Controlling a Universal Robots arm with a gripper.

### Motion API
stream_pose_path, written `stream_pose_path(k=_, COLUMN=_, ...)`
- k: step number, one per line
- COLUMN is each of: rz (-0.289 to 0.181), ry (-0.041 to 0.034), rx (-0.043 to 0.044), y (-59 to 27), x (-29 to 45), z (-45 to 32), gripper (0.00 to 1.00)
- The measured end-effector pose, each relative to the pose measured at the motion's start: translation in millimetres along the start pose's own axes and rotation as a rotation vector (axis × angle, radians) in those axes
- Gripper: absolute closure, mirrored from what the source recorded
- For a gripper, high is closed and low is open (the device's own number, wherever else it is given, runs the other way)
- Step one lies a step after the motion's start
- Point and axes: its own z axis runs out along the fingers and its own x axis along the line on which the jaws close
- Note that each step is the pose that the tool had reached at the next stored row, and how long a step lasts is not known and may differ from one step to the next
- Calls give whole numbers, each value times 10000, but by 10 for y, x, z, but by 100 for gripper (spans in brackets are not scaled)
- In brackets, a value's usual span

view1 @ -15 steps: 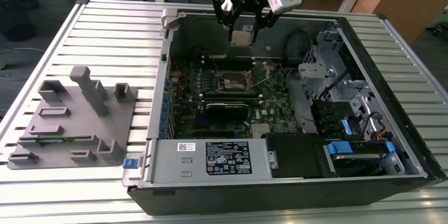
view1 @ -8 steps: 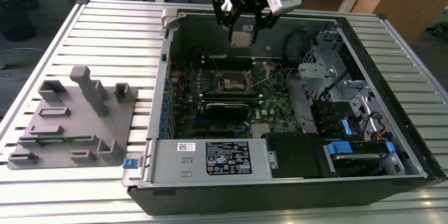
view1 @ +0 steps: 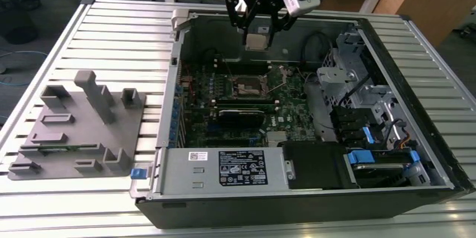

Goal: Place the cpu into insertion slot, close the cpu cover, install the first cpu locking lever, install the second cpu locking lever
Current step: 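Place the cpu into insertion slot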

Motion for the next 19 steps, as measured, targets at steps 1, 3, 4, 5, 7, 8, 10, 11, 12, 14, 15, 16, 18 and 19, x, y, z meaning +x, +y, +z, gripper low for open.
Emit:
stream_pose_path(k=1, rz=0, ry=-1, rx=-2, y=0, x=0, z=3, gripper=46)
stream_pose_path(k=3, rz=0, ry=-1, rx=-3, y=-1, x=0, z=13, gripper=46)
stream_pose_path(k=4, rz=0, ry=0, rx=-1, y=-1, x=0, z=18, gripper=46)
stream_pose_path(k=5, rz=0, ry=0, rx=-1, y=-1, x=0, z=23, gripper=46)
stream_pose_path(k=7, rz=0, ry=0, rx=0, y=-1, x=-1, z=30, gripper=46)
stream_pose_path(k=8, rz=0, ry=0, rx=-1, y=-1, x=-1, z=34, gripper=46)
stream_pose_path(k=10, rz=0, ry=1, rx=0, y=-2, x=-1, z=40, gripper=46)
stream_pose_path(k=11, rz=0, ry=1, rx=0, y=-2, x=-1, z=42, gripper=46)
stream_pose_path(k=12, rz=0, ry=1, rx=0, y=-2, x=-1, z=44, gripper=46)
stream_pose_path(k=14, rz=0, ry=0, rx=0, y=-2, x=-1, z=49, gripper=46)
stream_pose_path(k=15, rz=0, ry=1, rx=0, y=-2, x=-1, z=51, gripper=46)
stream_pose_path(k=16, rz=0, ry=0, rx=0, y=-2, x=-1, z=52, gripper=46)
stream_pose_path(k=18, rz=0, ry=0, rx=0, y=-2, x=-1, z=55, gripper=46)
stream_pose_path(k=19, rz=0, ry=0, rx=0, y=-2, x=-1, z=60, gripper=46)
